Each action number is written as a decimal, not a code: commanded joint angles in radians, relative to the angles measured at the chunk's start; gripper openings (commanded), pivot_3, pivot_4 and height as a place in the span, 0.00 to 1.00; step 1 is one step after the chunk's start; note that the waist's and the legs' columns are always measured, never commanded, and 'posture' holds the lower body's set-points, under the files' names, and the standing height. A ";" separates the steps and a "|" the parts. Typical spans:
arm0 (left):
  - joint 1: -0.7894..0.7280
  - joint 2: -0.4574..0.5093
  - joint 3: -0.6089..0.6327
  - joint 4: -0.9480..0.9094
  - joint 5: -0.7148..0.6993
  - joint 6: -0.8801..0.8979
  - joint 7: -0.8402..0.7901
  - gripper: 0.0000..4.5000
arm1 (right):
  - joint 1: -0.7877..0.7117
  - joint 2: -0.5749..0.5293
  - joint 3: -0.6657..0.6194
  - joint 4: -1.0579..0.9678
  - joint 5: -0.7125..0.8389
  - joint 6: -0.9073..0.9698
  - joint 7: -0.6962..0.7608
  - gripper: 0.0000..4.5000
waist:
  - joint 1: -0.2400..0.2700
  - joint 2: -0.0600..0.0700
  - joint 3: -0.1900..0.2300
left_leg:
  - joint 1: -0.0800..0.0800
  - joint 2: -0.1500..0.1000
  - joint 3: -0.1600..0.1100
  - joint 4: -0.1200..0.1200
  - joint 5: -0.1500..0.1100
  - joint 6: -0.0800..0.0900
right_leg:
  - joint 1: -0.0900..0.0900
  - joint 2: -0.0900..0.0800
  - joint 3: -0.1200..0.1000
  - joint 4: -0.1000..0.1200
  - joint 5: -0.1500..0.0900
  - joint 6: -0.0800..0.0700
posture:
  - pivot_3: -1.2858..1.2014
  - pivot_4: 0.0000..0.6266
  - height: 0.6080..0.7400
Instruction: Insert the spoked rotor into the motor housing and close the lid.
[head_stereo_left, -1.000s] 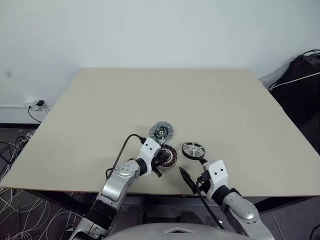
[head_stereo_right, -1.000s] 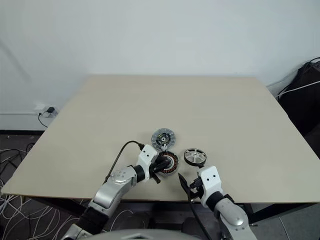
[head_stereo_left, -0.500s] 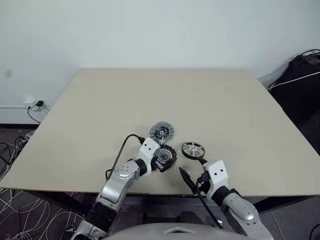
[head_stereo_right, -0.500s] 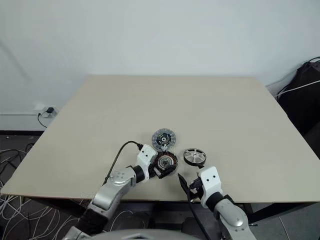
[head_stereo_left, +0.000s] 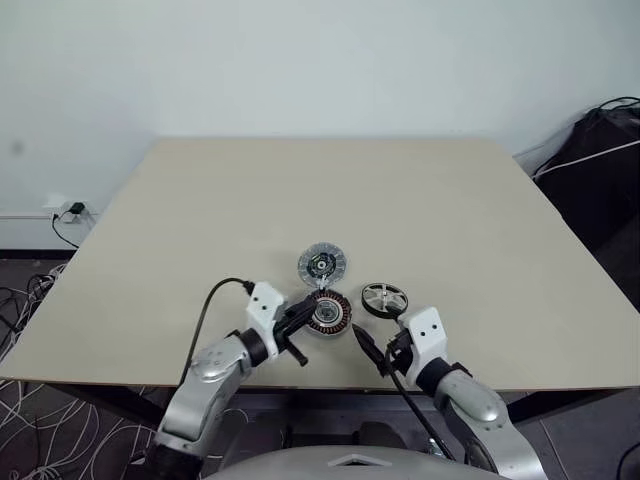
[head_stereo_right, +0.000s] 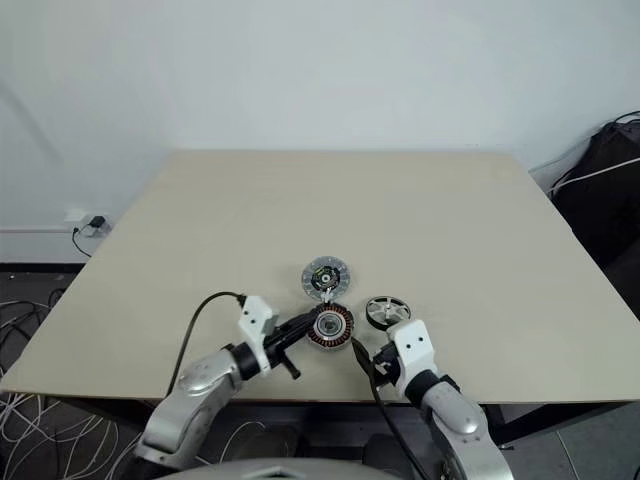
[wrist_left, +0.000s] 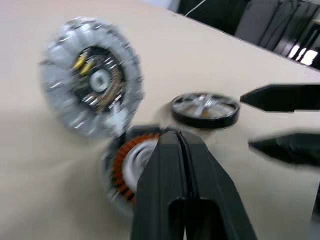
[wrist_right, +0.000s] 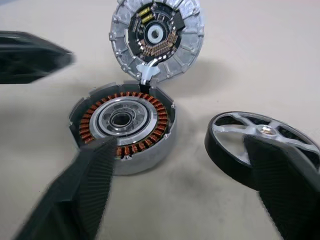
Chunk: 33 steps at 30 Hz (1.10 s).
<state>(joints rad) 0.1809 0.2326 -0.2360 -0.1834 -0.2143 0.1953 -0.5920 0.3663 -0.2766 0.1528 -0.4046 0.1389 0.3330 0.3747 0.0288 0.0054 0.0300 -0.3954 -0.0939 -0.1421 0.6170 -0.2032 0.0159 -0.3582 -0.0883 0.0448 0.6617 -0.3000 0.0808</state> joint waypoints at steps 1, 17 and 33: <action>0.038 0.033 0.030 -0.039 0.006 -0.116 -0.022 0.00 | -0.057 0.005 0.026 -0.033 -0.013 0.068 -0.016 0.65 | 0.001 0.000 0.000 | 0.000 0.000 0.000 0.000 0.000 0.000 | 0.000 0.000 0.000 0.000 0.000 0.000 | 0.52 0.00 1.00; 0.206 -0.024 0.106 -0.047 -0.079 -0.178 0.026 0.00 | -0.275 0.008 0.141 -0.080 -0.022 0.439 -0.034 0.00 | 0.000 -0.002 0.003 | -0.001 0.000 0.000 -0.001 0.000 0.000 | -0.001 -0.001 0.000 0.000 0.000 0.000 | 0.52 0.00 1.00; 0.214 -0.027 0.101 -0.051 -0.090 -0.184 0.016 0.00 | -0.342 -0.014 0.190 -0.072 0.005 0.575 -0.005 0.00 | -0.008 -0.003 0.006 | -0.001 0.000 0.000 -0.001 0.000 0.000 | -0.001 -0.001 0.000 -0.001 0.000 0.000 | 0.52 0.00 1.00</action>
<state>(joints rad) 0.4035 0.2038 -0.1315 -0.1850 -0.2923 0.0286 -0.5685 0.0495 -0.3001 0.3413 -0.4585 0.1295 0.9084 0.3690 0.0211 0.0026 0.0355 -0.3964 -0.0941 -0.1419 0.6160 -0.2033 0.0159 -0.3594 -0.0894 0.0444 0.6610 -0.3002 0.0806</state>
